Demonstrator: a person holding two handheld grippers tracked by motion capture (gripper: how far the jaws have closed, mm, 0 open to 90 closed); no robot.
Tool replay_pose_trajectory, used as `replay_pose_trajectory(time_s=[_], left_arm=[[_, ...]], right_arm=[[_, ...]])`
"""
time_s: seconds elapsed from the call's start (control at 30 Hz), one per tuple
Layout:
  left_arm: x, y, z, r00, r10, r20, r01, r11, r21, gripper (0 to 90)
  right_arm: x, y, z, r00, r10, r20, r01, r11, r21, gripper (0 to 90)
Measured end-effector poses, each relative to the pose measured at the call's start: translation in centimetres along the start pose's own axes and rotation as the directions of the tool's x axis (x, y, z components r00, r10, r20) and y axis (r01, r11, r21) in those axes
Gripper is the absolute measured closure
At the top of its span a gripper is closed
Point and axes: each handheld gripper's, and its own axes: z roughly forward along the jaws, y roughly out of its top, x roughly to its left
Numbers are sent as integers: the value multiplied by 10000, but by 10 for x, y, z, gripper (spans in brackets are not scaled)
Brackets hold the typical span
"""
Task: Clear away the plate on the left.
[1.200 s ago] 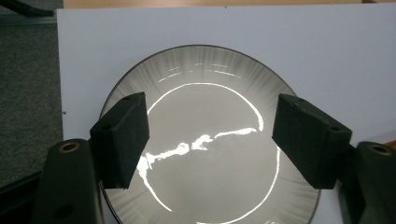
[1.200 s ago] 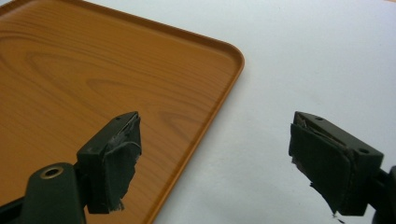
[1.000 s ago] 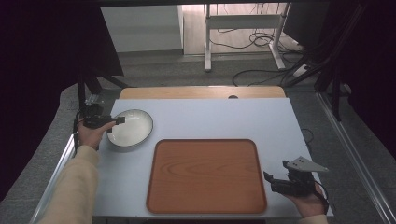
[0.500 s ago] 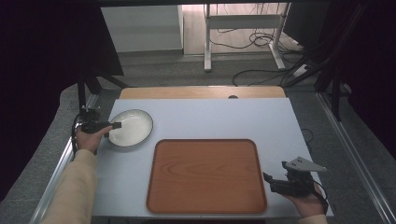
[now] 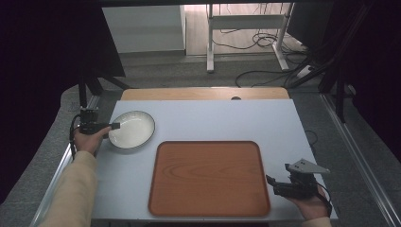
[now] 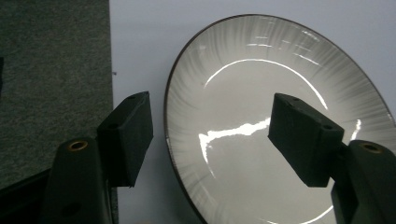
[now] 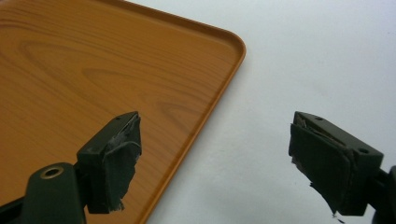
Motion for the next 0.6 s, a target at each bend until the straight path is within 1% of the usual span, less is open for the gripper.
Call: replay_pose_trajectory(time_s=[0.03,0.07,0.17,0.2,0.23,0.27,0.33,0.4,0.43,0.5,0.57,0.6], left_arm=[[1,-1,2,10000,-3,-92,4,10000,96,295],[2,-2,3,9999,9,-103,-7,9998,197,295],[4,-4,7,9999,-90,-73,91,9996,268,305],[6,-6,10,9996,-237,122,233,9994,271,313],[6,-6,10,9996,-237,122,233,9994,271,317],[7,-7,12,9989,-383,263,376,9989,278,317],[9,-9,16,9982,-506,336,495,9983,322,343],[10,-9,17,9977,-553,390,540,9980,328,349],[10,-8,18,9968,-631,484,617,9976,311,359],[9,-8,19,9963,-675,540,658,9973,324,380],[8,-7,21,9960,-682,577,661,9971,374,409],[8,-7,22,9952,-714,663,684,9965,476,416]], right_arm=[[0,0,0,10000,-8,7,8,10000,-3,172],[0,0,0,10000,-7,9,7,10000,-1,171],[0,0,0,10000,14,14,-14,10000,9,171],[0,-1,0,10000,12,14,-13,10000,38,171],[0,-1,0,10000,12,14,-13,10000,38,171],[0,-1,1,10000,-23,-3,23,10000,45,171],[0,-1,1,10000,-20,-32,20,10000,61,171],[0,-1,1,10000,-28,-34,28,10000,67,170],[1,-1,2,10000,-8,-36,8,10000,78,171],[1,-1,2,10000,-11,-51,11,9999,120,170],[1,-1,3,10000,-24,-45,24,9999,158,170],[1,-1,3,10000,-16,-43,17,9999,163,170]])
